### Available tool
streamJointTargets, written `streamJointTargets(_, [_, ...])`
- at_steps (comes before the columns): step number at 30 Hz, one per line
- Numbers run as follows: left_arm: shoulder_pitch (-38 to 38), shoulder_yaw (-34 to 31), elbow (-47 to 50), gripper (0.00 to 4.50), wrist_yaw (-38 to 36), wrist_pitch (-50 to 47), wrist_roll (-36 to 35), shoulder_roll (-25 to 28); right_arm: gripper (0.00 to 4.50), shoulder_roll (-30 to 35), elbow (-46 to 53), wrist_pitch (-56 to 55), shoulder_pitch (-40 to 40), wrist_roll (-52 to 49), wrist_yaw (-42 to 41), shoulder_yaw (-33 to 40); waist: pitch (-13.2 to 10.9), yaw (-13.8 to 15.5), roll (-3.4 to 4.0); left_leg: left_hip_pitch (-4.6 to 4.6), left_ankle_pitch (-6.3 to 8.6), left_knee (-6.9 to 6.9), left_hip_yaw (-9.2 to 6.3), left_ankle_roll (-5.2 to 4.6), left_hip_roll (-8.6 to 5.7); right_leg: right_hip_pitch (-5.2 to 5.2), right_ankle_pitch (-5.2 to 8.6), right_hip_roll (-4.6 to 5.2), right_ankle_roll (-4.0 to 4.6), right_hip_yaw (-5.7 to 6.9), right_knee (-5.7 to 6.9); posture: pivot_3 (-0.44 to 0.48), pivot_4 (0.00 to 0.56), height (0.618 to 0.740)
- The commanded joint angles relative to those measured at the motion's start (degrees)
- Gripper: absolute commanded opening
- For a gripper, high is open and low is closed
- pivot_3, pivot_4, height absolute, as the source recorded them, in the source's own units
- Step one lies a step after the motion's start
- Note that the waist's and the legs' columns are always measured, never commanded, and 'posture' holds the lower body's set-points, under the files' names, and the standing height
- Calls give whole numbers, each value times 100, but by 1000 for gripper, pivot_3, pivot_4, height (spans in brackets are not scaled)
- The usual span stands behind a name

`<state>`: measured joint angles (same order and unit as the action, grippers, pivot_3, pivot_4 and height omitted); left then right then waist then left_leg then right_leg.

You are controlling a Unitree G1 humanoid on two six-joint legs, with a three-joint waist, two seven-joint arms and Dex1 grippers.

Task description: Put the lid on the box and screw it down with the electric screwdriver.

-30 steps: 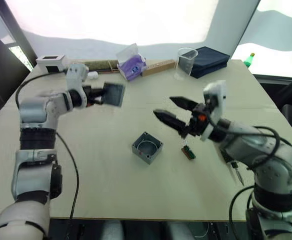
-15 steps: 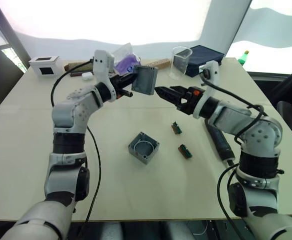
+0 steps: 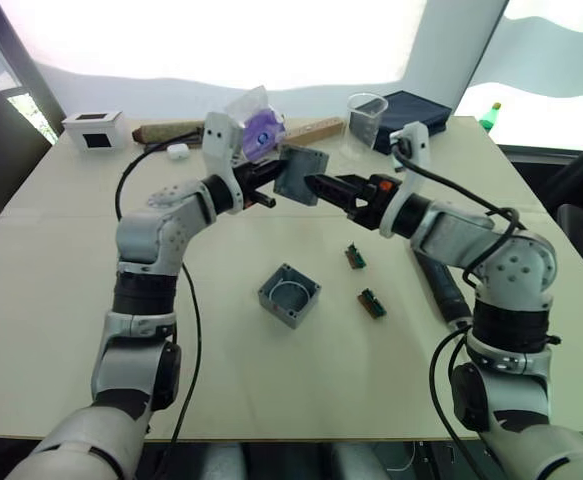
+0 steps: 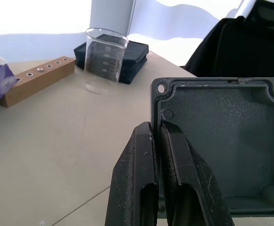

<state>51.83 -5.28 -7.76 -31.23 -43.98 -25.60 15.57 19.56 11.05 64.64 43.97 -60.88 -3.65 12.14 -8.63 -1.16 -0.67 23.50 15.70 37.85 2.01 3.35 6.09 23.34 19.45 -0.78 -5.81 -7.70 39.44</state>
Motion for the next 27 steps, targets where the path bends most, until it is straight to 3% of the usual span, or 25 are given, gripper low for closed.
streamJointTargets(1, [100,-59,237,17,-9,142,-81,16,4224,-52,95,-54,127,29,32,33,0,-8,0,0,0,0,0,0,0,0,0,0,0,0,0,0,150,740])
streamJointTargets(3, [105,-73,246,0,-2,137,-93,12,3788,-53,78,-60,124,74,61,16,0,-6,1,0,0,-2,0,0,0,1,0,0,0,0,0,0,150,740])
streamJointTargets(12, [43,-94,451,0,-10,56,-232,-20,451,-124,46,-93,93,210,146,9,-1,-2,2,0,0,-4,0,0,0,2,0,0,0,0,-1,0,150,740])
streamJointTargets(18, [1,-104,674,0,-175,-136,-427,39,334,-201,1,-123,54,299,166,17,-2,-5,2,0,0,-8,0,1,0,2,0,0,0,-1,-4,0,150,740])
streamJointTargets(21, [23,-33,676,897,-282,-122,-342,173,334,-244,28,-179,45,297,102,26,-2,-4,2,0,-1,-10,0,2,0,3,0,0,0,-1,-4,0,150,740])
streamJointTargets(27, [133,-114,734,3218,-499,-319,-570,373,334,-241,175,-372,-49,526,-34,-47,-2,-4,3,0,-6,-21,0,11,0,5,0,0,0,-1,-8,0,150,740])
